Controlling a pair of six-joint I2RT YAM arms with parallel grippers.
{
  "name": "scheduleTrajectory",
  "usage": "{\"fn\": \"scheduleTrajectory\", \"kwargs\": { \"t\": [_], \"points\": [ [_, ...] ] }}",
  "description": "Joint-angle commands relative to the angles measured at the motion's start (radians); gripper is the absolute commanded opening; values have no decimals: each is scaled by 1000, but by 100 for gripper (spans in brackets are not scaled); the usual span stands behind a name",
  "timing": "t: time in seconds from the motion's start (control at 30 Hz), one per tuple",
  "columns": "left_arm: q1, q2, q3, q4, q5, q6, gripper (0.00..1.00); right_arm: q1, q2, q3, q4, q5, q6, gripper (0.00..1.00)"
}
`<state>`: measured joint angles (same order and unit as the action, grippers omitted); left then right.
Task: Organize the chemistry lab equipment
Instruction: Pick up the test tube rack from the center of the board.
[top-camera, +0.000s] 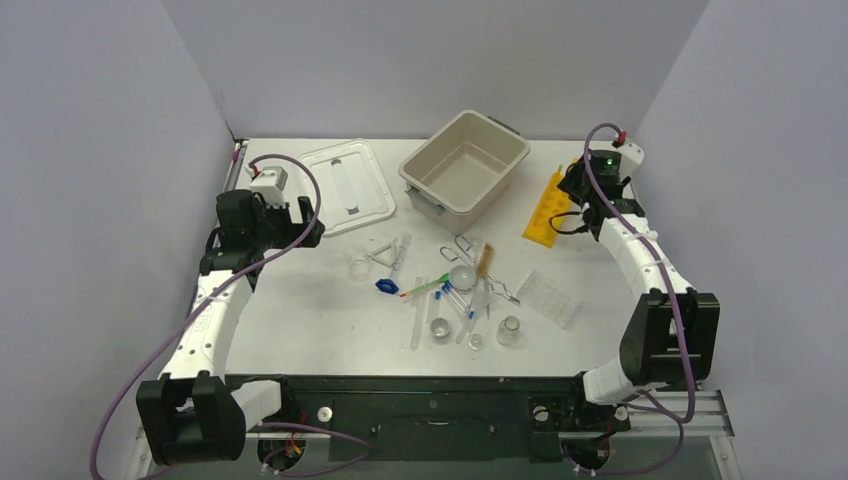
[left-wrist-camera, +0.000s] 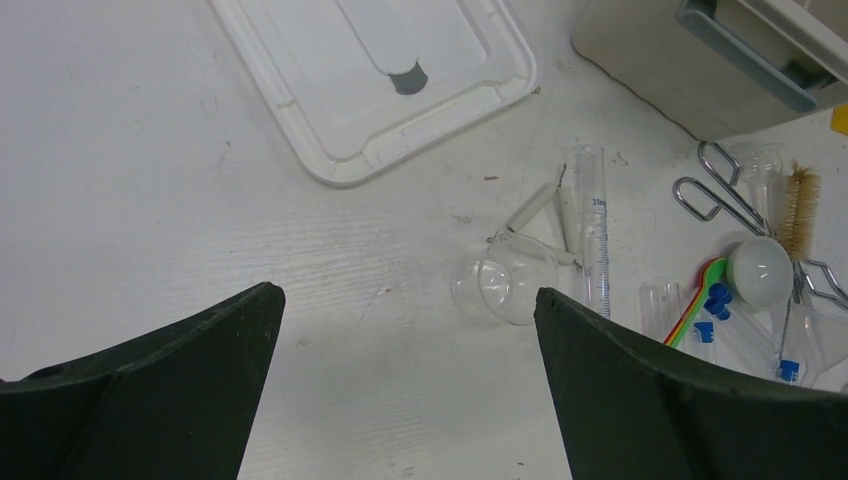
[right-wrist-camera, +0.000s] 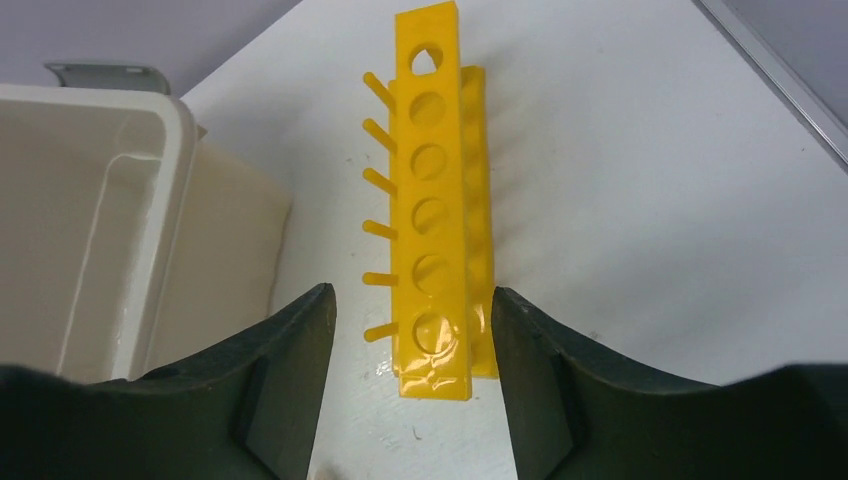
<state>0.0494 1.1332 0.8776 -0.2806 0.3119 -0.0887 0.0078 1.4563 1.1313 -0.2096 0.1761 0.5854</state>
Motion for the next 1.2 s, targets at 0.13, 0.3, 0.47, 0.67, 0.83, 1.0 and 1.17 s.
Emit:
{"fn": "scheduleTrajectory", "kwargs": {
  "t": [0.13, 0.3, 0.47, 0.67, 0.83, 1.0, 1.17],
  "points": [
    [-2, 34, 58, -77, 10, 34, 97, -2, 198, 160, -116, 104, -2, 53],
    [-5, 35, 69, -75, 28, 27, 97, 0, 284, 201, -132, 132, -13, 58],
    [-12, 34, 67, -73, 40, 24, 96, 0, 349, 233, -120, 130, -23, 66],
    [-21, 33, 63, -77, 41, 30, 97, 0, 399, 269, -108, 109, -36, 68],
    [-23, 23, 55, -75, 33, 41, 96, -3, 447, 327, -130, 113, -41, 61],
    [-23, 16, 53, -76, 31, 51, 97, -3, 488, 364, -144, 108, -50, 52],
    [-25, 14, 54, -78, 32, 55, 97, -3, 525, 384, -159, 102, -67, 44]
  ]
}}
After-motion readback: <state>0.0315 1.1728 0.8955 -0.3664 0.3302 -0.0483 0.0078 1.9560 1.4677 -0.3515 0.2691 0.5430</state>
